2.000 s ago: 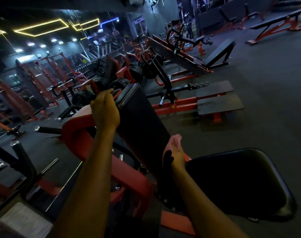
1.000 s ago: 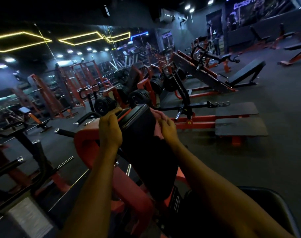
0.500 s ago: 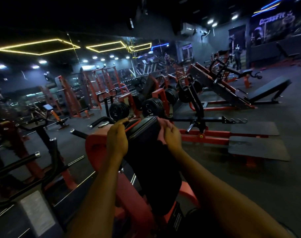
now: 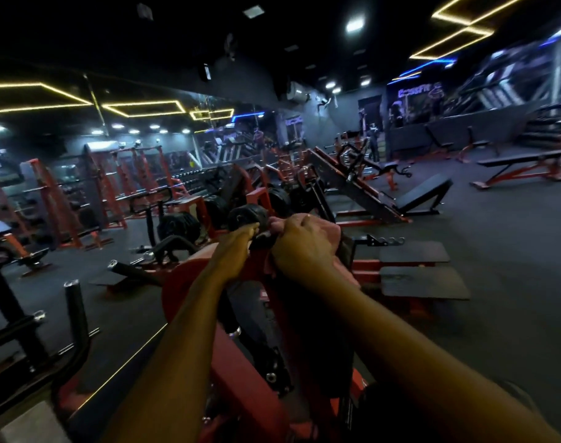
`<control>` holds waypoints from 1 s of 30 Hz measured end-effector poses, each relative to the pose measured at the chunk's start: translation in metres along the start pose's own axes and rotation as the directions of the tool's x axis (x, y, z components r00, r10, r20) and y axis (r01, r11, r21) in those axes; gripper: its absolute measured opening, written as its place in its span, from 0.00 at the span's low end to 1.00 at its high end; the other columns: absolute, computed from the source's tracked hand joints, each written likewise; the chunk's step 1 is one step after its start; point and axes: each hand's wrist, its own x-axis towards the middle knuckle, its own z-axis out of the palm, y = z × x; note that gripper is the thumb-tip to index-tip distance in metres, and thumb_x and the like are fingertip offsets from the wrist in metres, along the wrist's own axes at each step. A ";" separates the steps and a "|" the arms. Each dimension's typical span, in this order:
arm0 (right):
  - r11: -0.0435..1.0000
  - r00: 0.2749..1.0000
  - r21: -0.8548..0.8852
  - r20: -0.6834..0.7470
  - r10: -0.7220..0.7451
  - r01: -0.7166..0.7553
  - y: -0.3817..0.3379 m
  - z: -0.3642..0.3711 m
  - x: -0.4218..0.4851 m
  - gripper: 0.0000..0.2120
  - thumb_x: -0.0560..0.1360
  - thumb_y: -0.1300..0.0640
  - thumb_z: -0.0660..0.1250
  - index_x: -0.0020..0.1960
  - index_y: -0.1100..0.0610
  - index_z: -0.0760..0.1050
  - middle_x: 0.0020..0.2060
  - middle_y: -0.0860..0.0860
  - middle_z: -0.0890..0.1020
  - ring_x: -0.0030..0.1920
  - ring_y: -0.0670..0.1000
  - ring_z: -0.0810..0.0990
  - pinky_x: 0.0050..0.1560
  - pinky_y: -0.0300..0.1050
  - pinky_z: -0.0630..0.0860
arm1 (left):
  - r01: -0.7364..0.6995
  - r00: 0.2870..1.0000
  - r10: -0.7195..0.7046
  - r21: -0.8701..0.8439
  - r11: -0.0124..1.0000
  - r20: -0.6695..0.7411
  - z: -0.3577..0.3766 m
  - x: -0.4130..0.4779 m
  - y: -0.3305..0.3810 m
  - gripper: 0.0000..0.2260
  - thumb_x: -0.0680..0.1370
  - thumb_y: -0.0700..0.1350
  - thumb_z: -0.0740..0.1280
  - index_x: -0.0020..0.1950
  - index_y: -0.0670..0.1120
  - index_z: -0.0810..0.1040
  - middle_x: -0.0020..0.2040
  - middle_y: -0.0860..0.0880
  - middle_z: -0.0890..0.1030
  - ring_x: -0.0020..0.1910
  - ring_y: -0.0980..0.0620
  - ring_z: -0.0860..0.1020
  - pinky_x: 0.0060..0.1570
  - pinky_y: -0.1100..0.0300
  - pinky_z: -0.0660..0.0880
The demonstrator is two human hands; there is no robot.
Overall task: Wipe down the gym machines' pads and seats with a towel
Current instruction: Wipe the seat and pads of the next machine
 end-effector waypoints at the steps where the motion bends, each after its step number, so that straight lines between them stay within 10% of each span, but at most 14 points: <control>1: 1.000 0.999 0.003 0.027 0.026 -0.026 -0.002 0.000 -0.002 0.23 0.80 0.51 0.60 0.74 0.56 0.68 0.74 0.60 0.68 0.72 0.64 0.67 0.69 0.60 0.67 | -0.029 0.999 0.025 0.098 0.995 0.043 -0.004 0.008 -0.010 0.19 0.85 0.50 0.55 0.75 0.48 0.71 0.74 0.46 0.72 0.71 0.49 0.72 0.69 0.57 0.66; 9: 0.976 0.918 -0.123 0.336 0.211 -0.179 -0.026 -0.013 0.051 0.22 0.81 0.48 0.67 0.72 0.54 0.74 0.67 0.58 0.77 0.66 0.62 0.76 0.67 0.56 0.74 | -0.118 0.993 0.096 0.598 0.793 0.069 0.000 0.010 -0.025 0.22 0.87 0.43 0.50 0.81 0.45 0.56 0.76 0.38 0.67 0.71 0.38 0.69 0.65 0.48 0.67; 13: 0.960 0.982 -0.207 -0.029 0.187 -0.189 -0.028 0.012 0.025 0.18 0.82 0.47 0.57 0.66 0.52 0.76 0.61 0.56 0.78 0.58 0.59 0.79 0.53 0.55 0.77 | -0.206 0.979 0.168 0.562 0.801 0.119 0.002 0.014 -0.032 0.19 0.87 0.50 0.47 0.77 0.51 0.63 0.73 0.42 0.72 0.67 0.39 0.72 0.61 0.45 0.68; 18: 1.000 0.799 0.014 -0.601 0.002 0.008 -0.017 0.080 -0.034 0.24 0.82 0.42 0.56 0.74 0.51 0.69 0.74 0.55 0.69 0.69 0.60 0.72 0.59 0.61 0.76 | -0.195 0.977 0.126 0.492 0.848 0.171 0.004 0.024 -0.027 0.26 0.80 0.66 0.41 0.72 0.60 0.66 0.72 0.51 0.72 0.69 0.43 0.69 0.65 0.35 0.66; 24: 0.985 0.736 0.175 -0.666 0.125 -0.009 0.040 0.153 -0.100 0.49 0.79 0.51 0.70 0.81 0.39 0.35 0.80 0.42 0.47 0.73 0.58 0.70 0.55 0.58 0.81 | -0.153 0.984 0.104 0.376 0.914 0.147 0.002 0.010 -0.022 0.24 0.84 0.60 0.41 0.80 0.61 0.56 0.81 0.54 0.61 0.77 0.44 0.61 0.73 0.38 0.55; 30: 0.961 0.731 0.277 -0.655 0.188 0.001 0.039 0.148 -0.099 0.35 0.81 0.48 0.55 0.83 0.42 0.42 0.79 0.33 0.43 0.79 0.50 0.58 0.67 0.62 0.75 | -0.150 0.987 0.125 0.315 0.937 0.097 0.004 0.007 -0.018 0.20 0.86 0.54 0.44 0.76 0.59 0.64 0.76 0.49 0.69 0.73 0.43 0.65 0.69 0.38 0.57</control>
